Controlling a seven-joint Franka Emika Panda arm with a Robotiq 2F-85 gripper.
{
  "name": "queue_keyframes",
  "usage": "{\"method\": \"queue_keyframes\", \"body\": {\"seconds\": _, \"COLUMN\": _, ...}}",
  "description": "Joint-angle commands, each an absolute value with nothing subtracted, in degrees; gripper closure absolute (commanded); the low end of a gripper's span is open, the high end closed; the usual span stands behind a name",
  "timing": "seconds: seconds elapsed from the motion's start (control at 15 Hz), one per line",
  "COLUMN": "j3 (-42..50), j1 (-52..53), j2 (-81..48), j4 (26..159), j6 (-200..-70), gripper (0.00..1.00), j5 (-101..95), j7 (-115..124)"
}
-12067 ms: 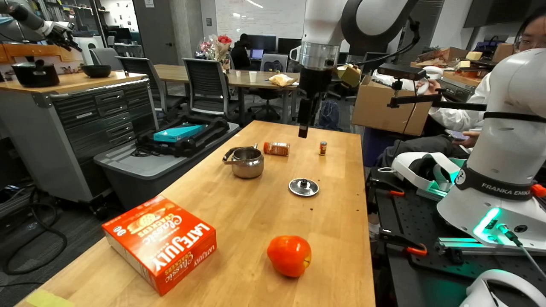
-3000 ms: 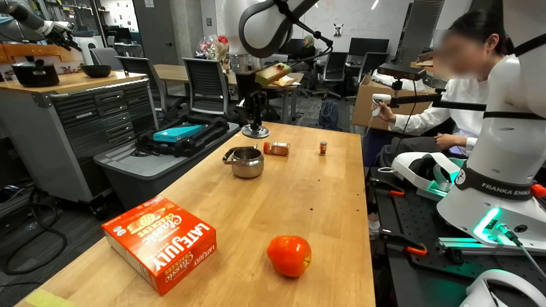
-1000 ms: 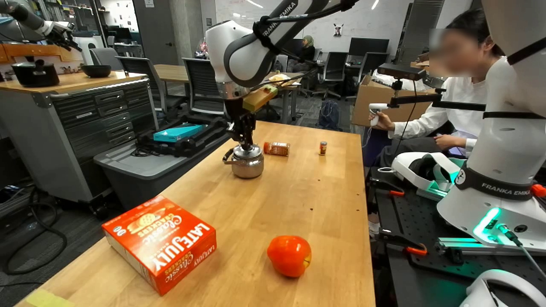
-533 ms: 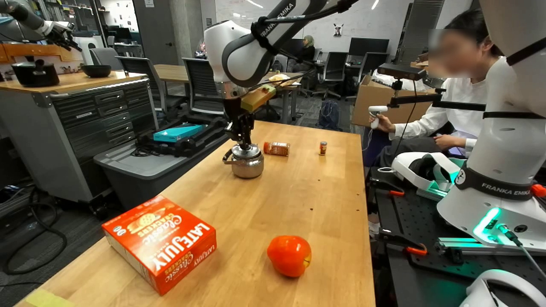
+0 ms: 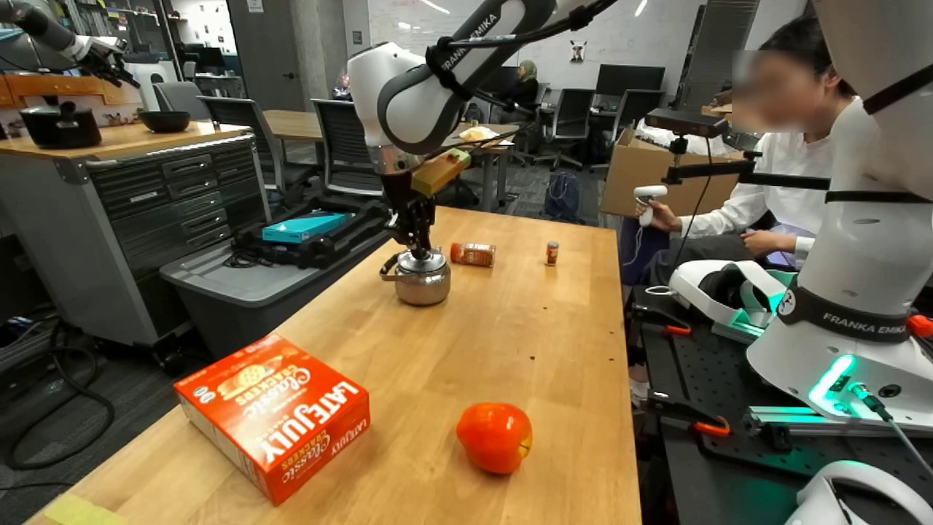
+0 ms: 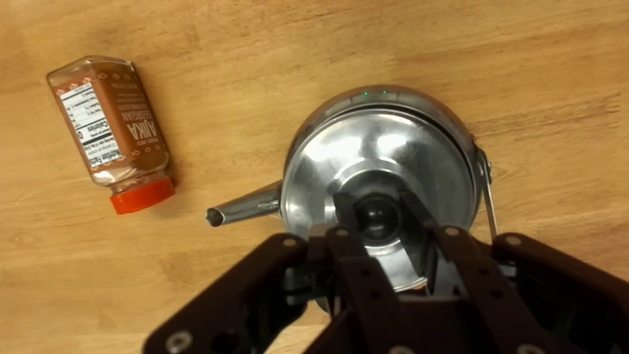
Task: Take the lid and put it on the teapot
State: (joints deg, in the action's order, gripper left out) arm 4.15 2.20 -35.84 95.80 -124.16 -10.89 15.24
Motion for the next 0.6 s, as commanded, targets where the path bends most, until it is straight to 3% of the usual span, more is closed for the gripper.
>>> {"method": "queue_keyframes", "body": {"seconds": 0.0, "j3": 4.7, "j1": 2.81, "j2": -38.01, "j4": 93.23, "j6": -122.51, "gripper": 0.93, "j5": -10.2, "j7": 15.33}}
{"method": "queue_keyframes", "body": {"seconds": 0.53, "j3": 3.79, "j1": 2.44, "j2": -37.79, "j4": 94.25, "j6": -122.24, "gripper": 0.93, "j5": -8.68, "j7": 13.82}}
